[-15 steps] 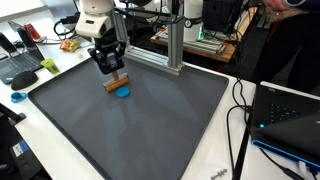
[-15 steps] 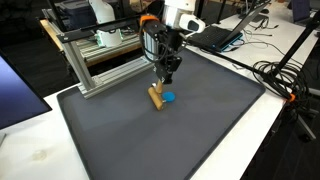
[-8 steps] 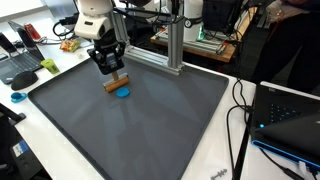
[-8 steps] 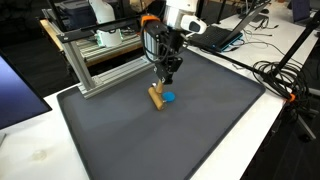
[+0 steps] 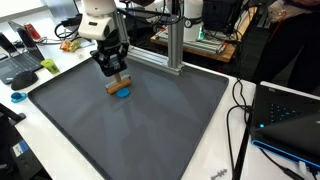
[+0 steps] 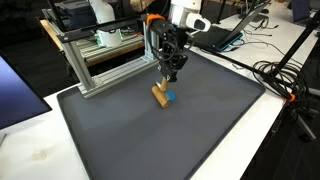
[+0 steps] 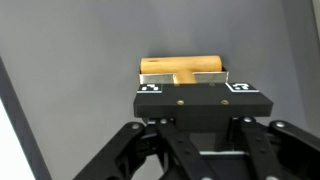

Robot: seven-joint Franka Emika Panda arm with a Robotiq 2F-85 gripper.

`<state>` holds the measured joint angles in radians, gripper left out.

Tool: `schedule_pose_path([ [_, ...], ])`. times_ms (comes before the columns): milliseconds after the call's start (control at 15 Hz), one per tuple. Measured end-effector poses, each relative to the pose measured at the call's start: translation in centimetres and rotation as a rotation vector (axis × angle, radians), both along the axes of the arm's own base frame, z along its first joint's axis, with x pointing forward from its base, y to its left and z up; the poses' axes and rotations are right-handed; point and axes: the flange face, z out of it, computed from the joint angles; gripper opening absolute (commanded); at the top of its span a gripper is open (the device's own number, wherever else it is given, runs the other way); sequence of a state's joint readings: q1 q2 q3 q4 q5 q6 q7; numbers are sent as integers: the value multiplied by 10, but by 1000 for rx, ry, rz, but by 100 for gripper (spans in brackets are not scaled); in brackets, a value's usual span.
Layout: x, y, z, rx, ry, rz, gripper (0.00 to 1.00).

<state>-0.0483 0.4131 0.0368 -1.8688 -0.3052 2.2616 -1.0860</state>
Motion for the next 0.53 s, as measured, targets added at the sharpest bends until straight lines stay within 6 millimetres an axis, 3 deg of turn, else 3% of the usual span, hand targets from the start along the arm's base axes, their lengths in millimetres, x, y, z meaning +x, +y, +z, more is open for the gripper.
schedule_pose_path([
  [533, 1, 14, 6, 8, -4, 21, 22],
])
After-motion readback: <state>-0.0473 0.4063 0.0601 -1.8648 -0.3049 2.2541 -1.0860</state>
